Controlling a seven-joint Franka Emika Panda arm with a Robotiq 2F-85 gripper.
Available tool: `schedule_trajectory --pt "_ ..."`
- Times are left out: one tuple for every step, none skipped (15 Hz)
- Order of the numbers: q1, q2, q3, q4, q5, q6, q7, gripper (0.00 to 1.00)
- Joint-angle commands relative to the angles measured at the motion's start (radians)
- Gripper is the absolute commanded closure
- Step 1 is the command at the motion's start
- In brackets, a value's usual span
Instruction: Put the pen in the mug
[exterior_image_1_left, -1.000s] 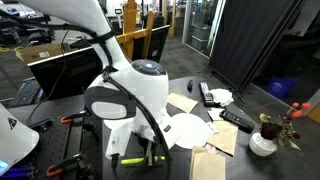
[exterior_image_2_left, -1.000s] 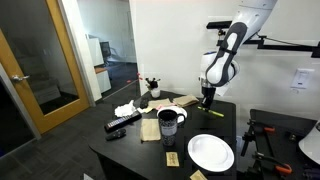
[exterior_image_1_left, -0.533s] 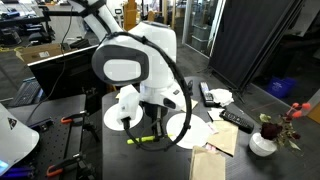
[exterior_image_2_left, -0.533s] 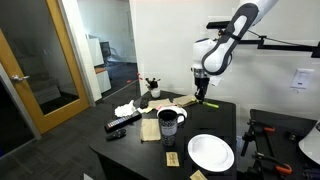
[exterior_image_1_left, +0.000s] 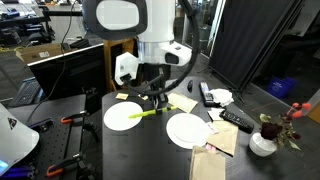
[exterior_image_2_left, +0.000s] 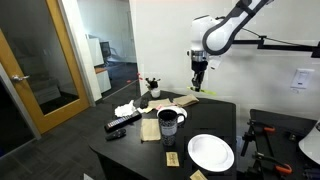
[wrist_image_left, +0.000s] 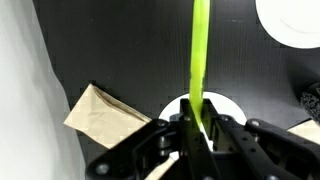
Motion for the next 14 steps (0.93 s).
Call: schedule_trajectory --pt "0.0 -0.112 0.037 0.012 -0.015 -0.115 0.033 0.96" --pt "0.001 -0.132 0.049 0.025 -0.014 -0.145 0.04 0.96" --pt "0.001 -0.151 0.059 0.038 -0.008 -0.18 0.035 0.96" --pt "0.002 -0.172 0.069 0.049 -0.004 -0.212 0.033 0.96" --pt "0.003 -0.186 0.078 0.066 -0.001 -0.249 0.03 0.96" --pt "0.004 -0.201 0.087 0.079 0.0 -0.28 0.033 0.96" --pt "0.004 -0.212 0.094 0.096 0.001 -0.307 0.035 0.96" --pt "0.005 -0.22 0.101 0.113 0.002 -0.337 0.033 0.96" --pt "0.005 -0.229 0.107 0.129 0.001 -0.361 0.035 0.96" --pt "0.006 -0.235 0.114 0.144 -0.002 -0.384 0.039 0.96" --pt "0.007 -0.241 0.119 0.157 -0.002 -0.403 0.037 0.96" --pt "0.008 -0.247 0.125 0.166 -0.004 -0.417 0.036 0.96" --pt "0.012 -0.248 0.125 0.169 0.013 -0.432 0.012 0.96" --pt "0.004 -0.237 0.119 0.15 0.002 -0.383 0.009 0.96"
